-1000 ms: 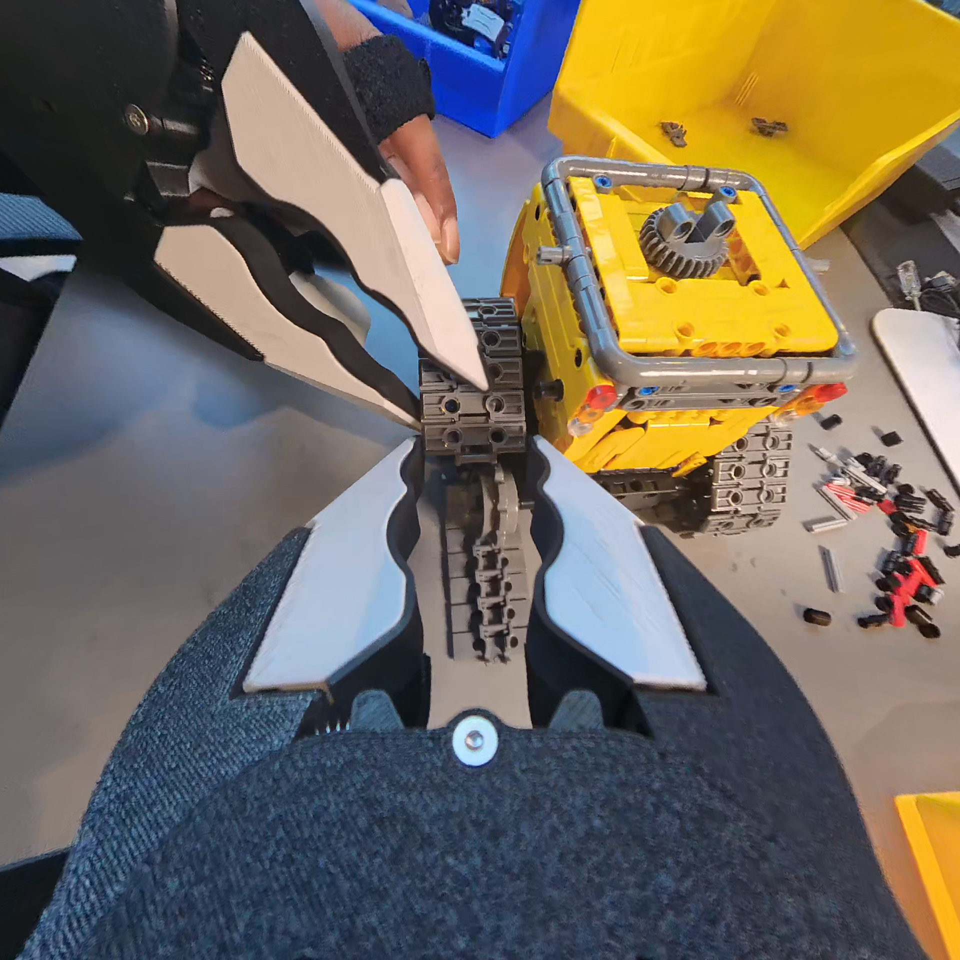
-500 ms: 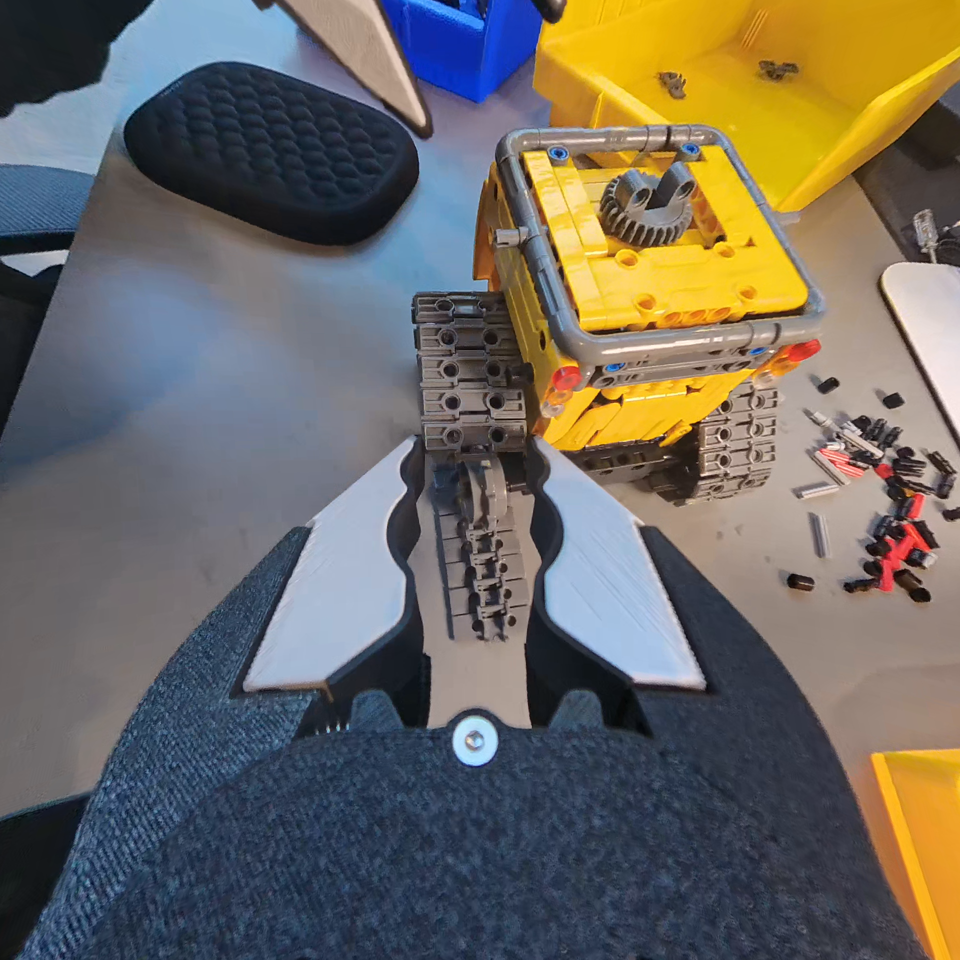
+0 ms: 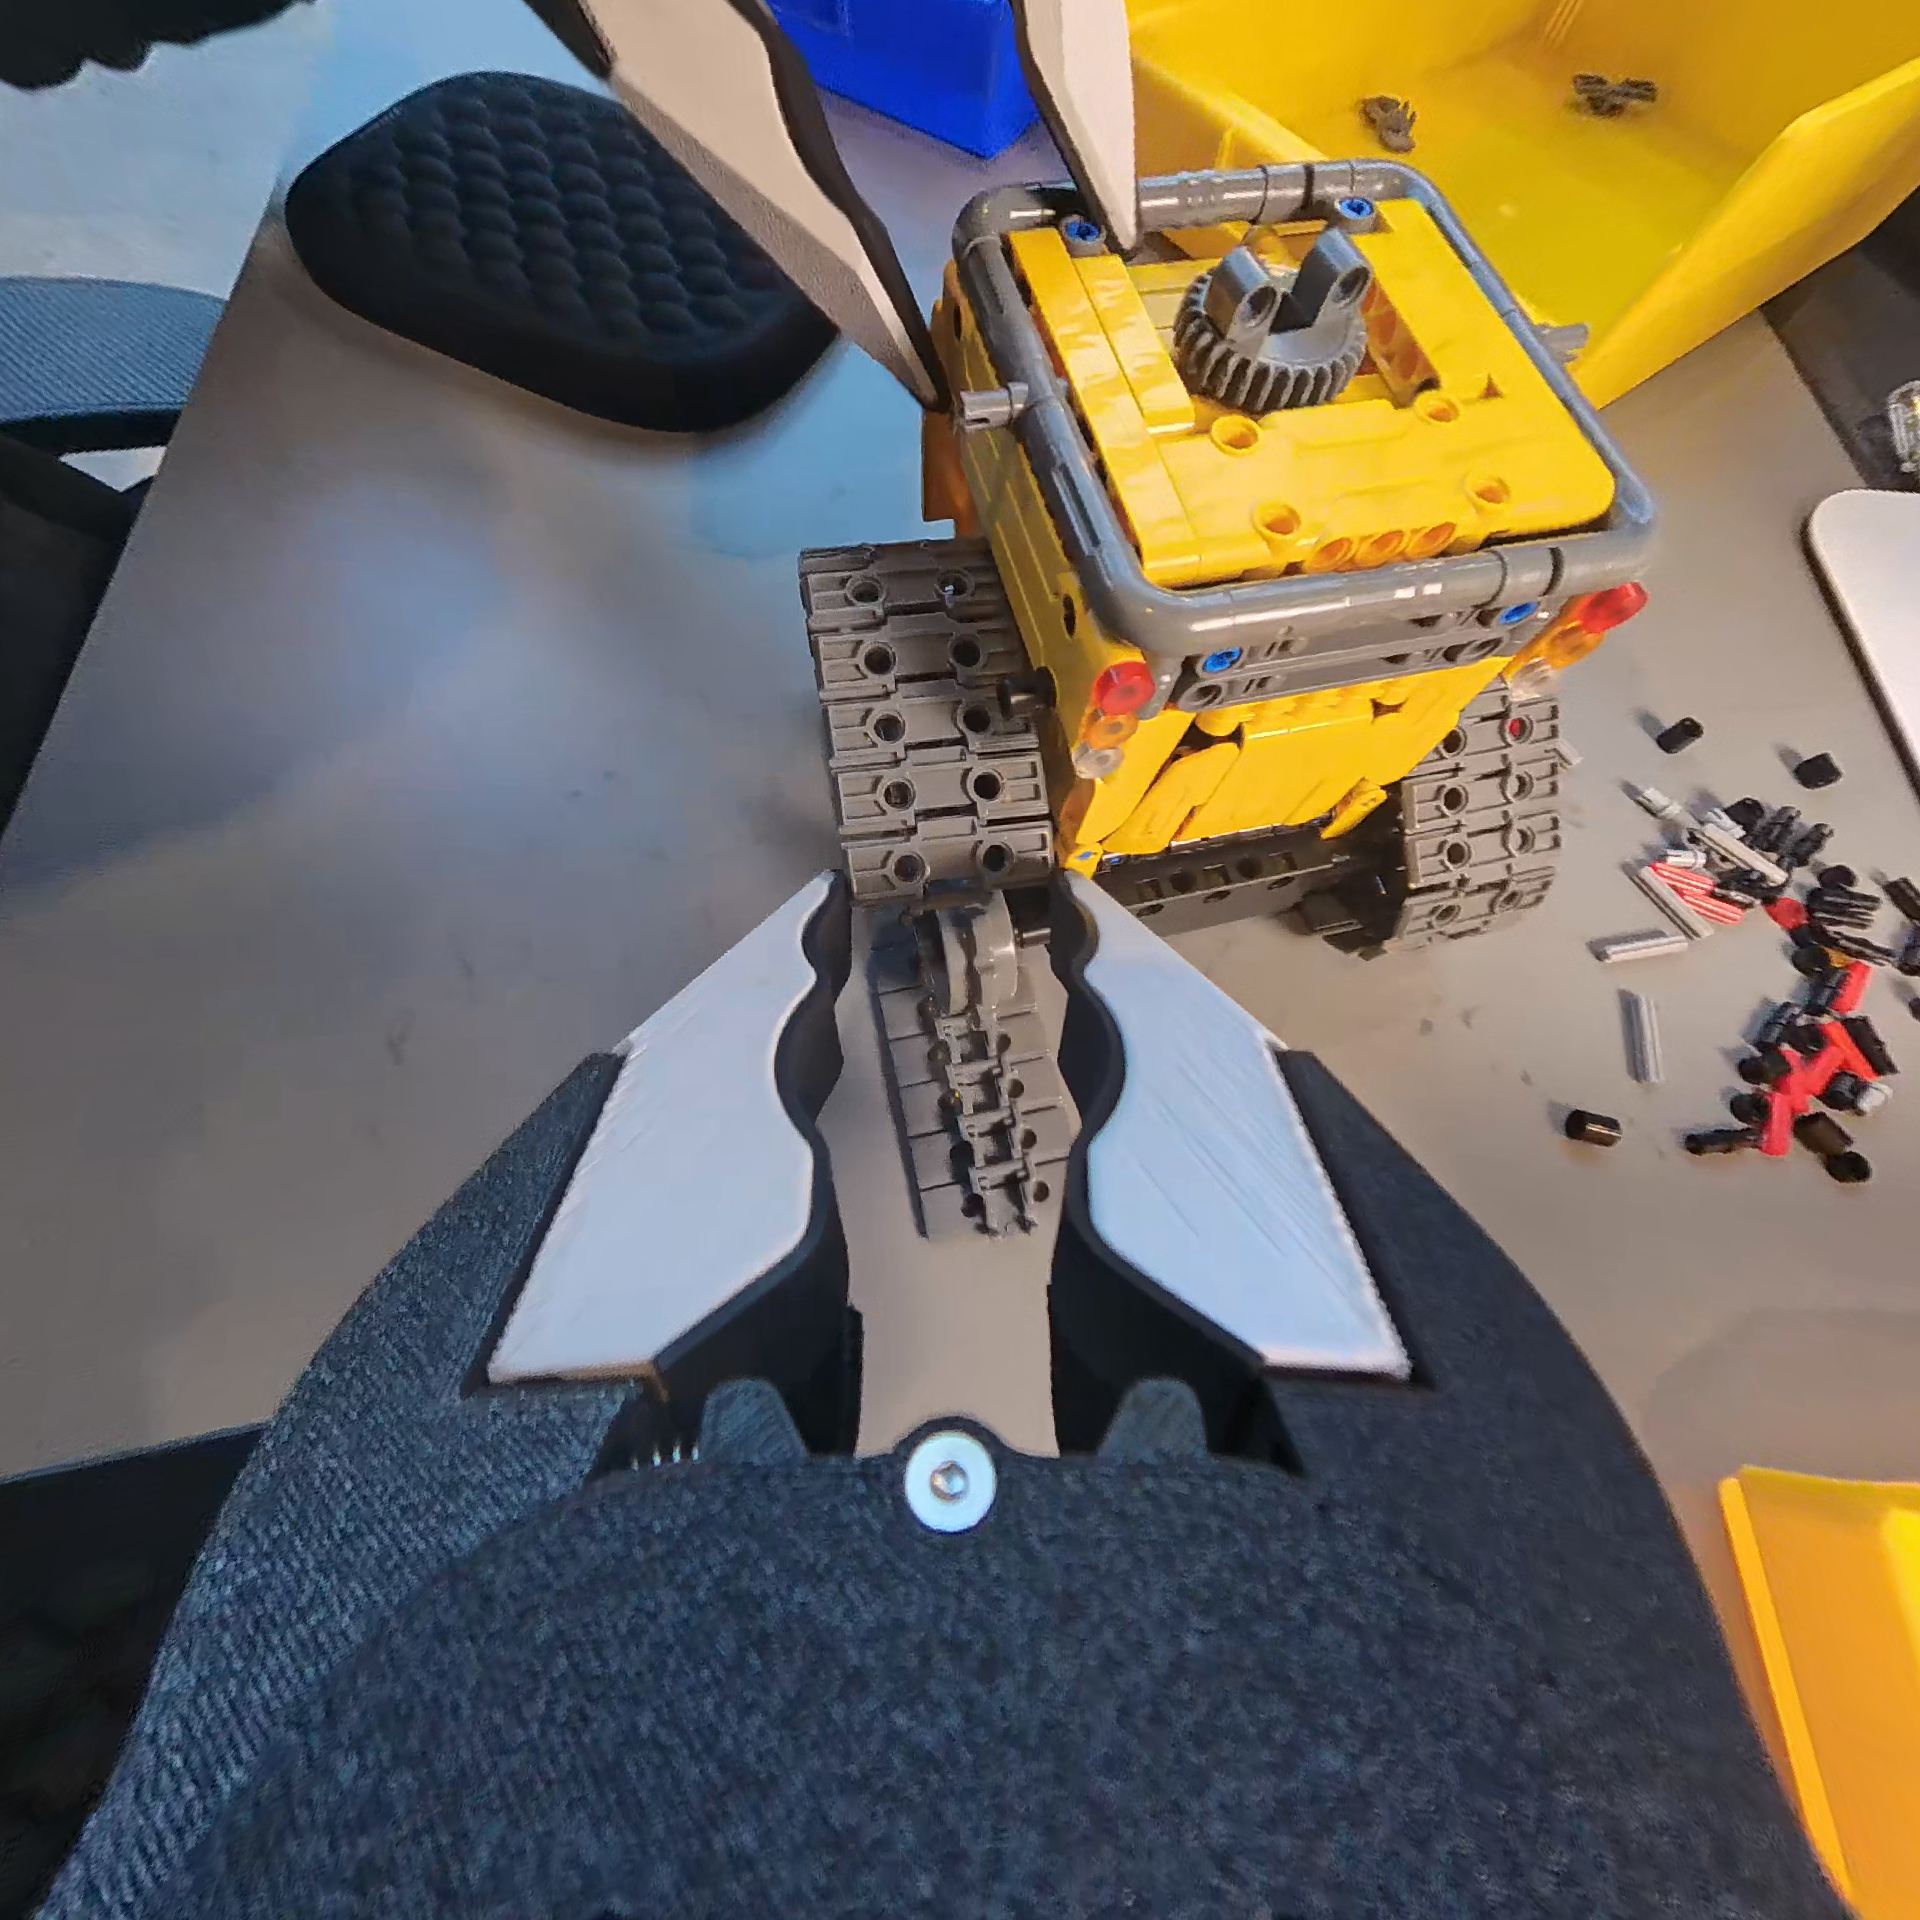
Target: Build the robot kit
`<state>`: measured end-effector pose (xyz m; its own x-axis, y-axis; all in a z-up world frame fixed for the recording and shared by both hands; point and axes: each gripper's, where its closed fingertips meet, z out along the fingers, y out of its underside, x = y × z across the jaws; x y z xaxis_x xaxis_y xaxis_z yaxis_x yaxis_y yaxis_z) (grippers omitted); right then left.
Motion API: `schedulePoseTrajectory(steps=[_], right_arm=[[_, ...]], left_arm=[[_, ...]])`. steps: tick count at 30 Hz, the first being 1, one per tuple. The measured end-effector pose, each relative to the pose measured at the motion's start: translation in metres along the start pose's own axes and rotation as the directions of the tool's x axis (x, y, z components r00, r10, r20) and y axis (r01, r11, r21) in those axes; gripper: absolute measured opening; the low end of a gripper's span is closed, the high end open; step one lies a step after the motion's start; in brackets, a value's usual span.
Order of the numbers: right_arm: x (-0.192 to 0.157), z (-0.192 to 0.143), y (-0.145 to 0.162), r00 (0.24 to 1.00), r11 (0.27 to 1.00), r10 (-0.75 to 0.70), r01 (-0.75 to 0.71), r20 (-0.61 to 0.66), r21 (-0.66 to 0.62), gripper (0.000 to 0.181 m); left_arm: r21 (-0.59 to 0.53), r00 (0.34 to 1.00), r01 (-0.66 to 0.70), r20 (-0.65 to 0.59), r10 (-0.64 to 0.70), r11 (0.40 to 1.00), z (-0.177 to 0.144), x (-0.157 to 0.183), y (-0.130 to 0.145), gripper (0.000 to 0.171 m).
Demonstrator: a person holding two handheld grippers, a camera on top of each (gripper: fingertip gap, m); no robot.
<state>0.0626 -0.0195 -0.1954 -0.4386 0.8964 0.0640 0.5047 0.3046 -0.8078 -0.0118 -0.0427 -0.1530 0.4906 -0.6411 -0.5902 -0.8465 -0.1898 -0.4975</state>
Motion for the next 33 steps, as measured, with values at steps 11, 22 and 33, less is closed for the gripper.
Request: schedulePoseTrajectory(steps=[11, 22, 33], right_arm=[[-0.004, -0.011, -0.001, 1.0, 1.0, -0.018, 0.018, -0.002, -0.004, 0.053], [-0.01, 0.036, -0.032, 0.989, 0.989, 0.082, -0.067, -0.12, 0.129, 0.045], [0.002, 0.018, -0.016, 0.918, 0.993, -0.102, 0.071, -0.383, -0.093, 0.015]], left_arm=[[-0.039, 0.999, 0.002, -0.053, -0.004, 0.999, -0.009, -0.002, 0.011, 0.03], [0.029, 0.997, 0.054, -0.057, -0.053, 0.998, -0.014, 0.001, 0.013, 0.029], [-0.015, 0.998, 0.05, -0.036, -0.051, 0.999, -0.014, 0.004, 0.008, 0.029]])
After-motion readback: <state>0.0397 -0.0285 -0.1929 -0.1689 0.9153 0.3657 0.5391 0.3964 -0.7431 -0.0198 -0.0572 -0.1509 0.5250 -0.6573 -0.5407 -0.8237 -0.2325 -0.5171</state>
